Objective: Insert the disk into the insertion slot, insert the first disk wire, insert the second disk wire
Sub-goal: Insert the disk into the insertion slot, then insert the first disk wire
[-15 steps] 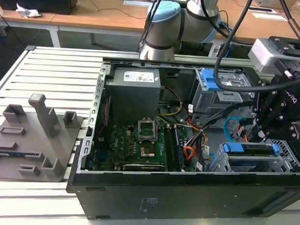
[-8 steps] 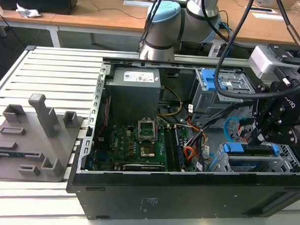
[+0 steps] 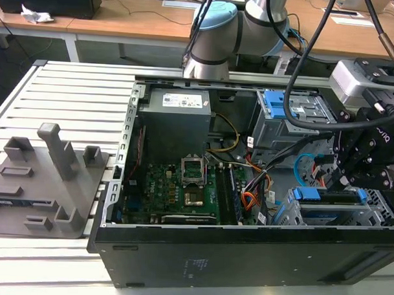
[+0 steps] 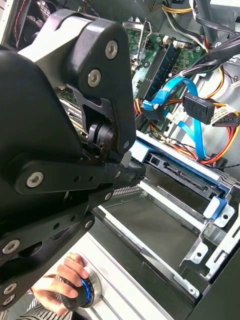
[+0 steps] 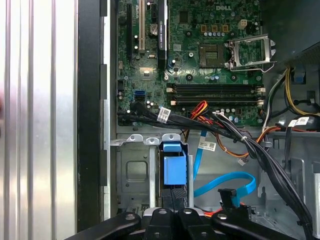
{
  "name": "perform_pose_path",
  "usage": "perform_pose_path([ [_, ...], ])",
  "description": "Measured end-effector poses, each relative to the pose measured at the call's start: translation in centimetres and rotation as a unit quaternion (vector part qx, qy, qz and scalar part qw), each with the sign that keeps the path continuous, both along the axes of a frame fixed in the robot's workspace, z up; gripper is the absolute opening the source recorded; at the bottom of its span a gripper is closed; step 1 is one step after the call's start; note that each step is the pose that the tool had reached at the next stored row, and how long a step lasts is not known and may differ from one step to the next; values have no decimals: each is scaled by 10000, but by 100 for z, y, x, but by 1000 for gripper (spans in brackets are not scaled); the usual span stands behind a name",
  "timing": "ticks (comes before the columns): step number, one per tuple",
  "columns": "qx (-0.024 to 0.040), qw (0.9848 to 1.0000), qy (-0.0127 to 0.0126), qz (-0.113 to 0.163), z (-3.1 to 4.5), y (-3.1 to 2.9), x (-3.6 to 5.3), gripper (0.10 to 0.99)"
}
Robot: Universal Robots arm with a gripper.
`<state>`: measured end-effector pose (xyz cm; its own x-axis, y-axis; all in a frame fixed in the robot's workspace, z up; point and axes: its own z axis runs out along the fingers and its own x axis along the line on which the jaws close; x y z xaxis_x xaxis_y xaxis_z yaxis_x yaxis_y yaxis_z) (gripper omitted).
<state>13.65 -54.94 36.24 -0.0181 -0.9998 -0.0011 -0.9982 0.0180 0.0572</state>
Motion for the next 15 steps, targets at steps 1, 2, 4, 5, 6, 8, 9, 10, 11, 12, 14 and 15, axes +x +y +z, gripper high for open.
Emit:
perform_pose_path([
  [1,0,10000,0,0,0,0,0,106],
  [2,0,10000,0,0,0,0,1,106],
  [4,0,10000,0,0,0,0,1,106],
  [5,0,10000,0,0,0,0,1,106],
  [6,0,10000,0,0,0,0,1,106],
  [8,0,10000,0,0,0,0,1,106],
  [9,0,10000,0,0,0,0,2,106],
  [10,0,10000,0,0,0,0,2,106],
  [11,0,10000,0,0,0,0,2,114],
  [12,0,10000,0,0,0,0,2,169],
  [14,0,10000,0,0,0,0,3,169],
  [15,0,10000,0,0,0,0,3,235],
])
